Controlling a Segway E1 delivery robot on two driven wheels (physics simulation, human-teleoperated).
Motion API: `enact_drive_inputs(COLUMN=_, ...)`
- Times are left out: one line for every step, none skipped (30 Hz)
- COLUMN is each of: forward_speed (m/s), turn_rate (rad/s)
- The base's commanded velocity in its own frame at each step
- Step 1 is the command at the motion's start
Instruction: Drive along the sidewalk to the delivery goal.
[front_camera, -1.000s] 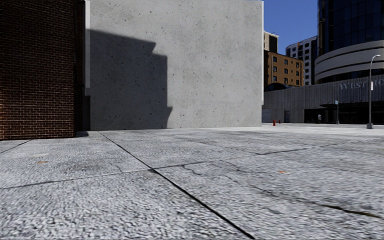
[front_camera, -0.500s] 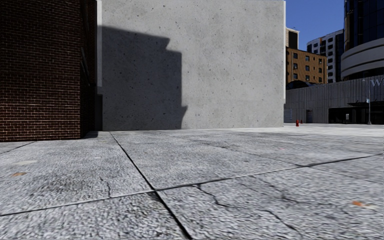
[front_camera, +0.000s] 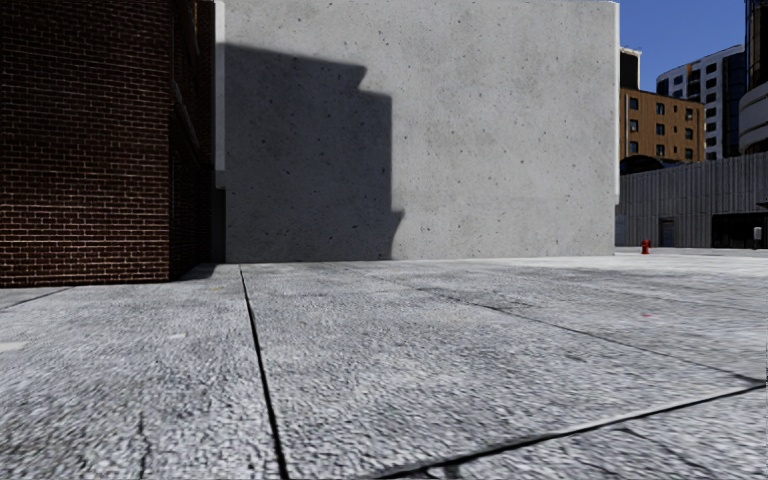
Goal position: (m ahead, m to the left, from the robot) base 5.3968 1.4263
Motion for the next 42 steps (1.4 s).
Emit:
enact_drive_inputs(forward_speed=2.0, turn_rate=0.27)
enact_drive_inputs(forward_speed=2.0, turn_rate=0.25)
enact_drive_inputs(forward_speed=2.0, turn_rate=0.24)
enact_drive_inputs(forward_speed=2.0, turn_rate=0.24)
enact_drive_inputs(forward_speed=2.0, turn_rate=0.22)
enact_drive_inputs(forward_speed=2.0, turn_rate=0.2)
enact_drive_inputs(forward_speed=2.0, turn_rate=0.2)
enact_drive_inputs(forward_speed=2.0, turn_rate=0.2)
enact_drive_inputs(forward_speed=2.0, turn_rate=0.2)
enact_drive_inputs(forward_speed=2.0, turn_rate=0.2)
enact_drive_inputs(forward_speed=2.0, turn_rate=0.2)
enact_drive_inputs(forward_speed=2.0, turn_rate=0.2)
enact_drive_inputs(forward_speed=2.0, turn_rate=0.2)
enact_drive_inputs(forward_speed=2.0, turn_rate=0.2)
enact_drive_inputs(forward_speed=2.0, turn_rate=0.2)
enact_drive_inputs(forward_speed=2.0, turn_rate=0.2)
enact_drive_inputs(forward_speed=2.0, turn_rate=0.2)
enact_drive_inputs(forward_speed=2.0, turn_rate=0.2)
enact_drive_inputs(forward_speed=2.0, turn_rate=0.2)
enact_drive_inputs(forward_speed=2.0, turn_rate=0.2)
enact_drive_inputs(forward_speed=2.0, turn_rate=0.2)
enact_drive_inputs(forward_speed=2.0, turn_rate=0.2)
enact_drive_inputs(forward_speed=2.0, turn_rate=0.2)
enact_drive_inputs(forward_speed=2.0, turn_rate=0.2)
enact_drive_inputs(forward_speed=2.0, turn_rate=0.2)
enact_drive_inputs(forward_speed=2.0, turn_rate=0.2)
enact_drive_inputs(forward_speed=2.0, turn_rate=0.2)
enact_drive_inputs(forward_speed=2.0, turn_rate=0.2)
enact_drive_inputs(forward_speed=2.0, turn_rate=0.24)
enact_drive_inputs(forward_speed=2.0, turn_rate=0.28)
enact_drive_inputs(forward_speed=2.0, turn_rate=0.31)
enact_drive_inputs(forward_speed=2.0, turn_rate=0.31)
enact_drive_inputs(forward_speed=2.0, turn_rate=0.31)
enact_drive_inputs(forward_speed=2.0, turn_rate=0.31)
enact_drive_inputs(forward_speed=2.0, turn_rate=0.31)
enact_drive_inputs(forward_speed=2.0, turn_rate=0.31)
enact_drive_inputs(forward_speed=1.95, turn_rate=0.31)
enact_drive_inputs(forward_speed=1.85, turn_rate=0.31)
enact_drive_inputs(forward_speed=1.76, turn_rate=0.31)
enact_drive_inputs(forward_speed=1.68, turn_rate=0.31)
enact_drive_inputs(forward_speed=1.66, turn_rate=0.31)
enact_drive_inputs(forward_speed=1.66, turn_rate=0.31)
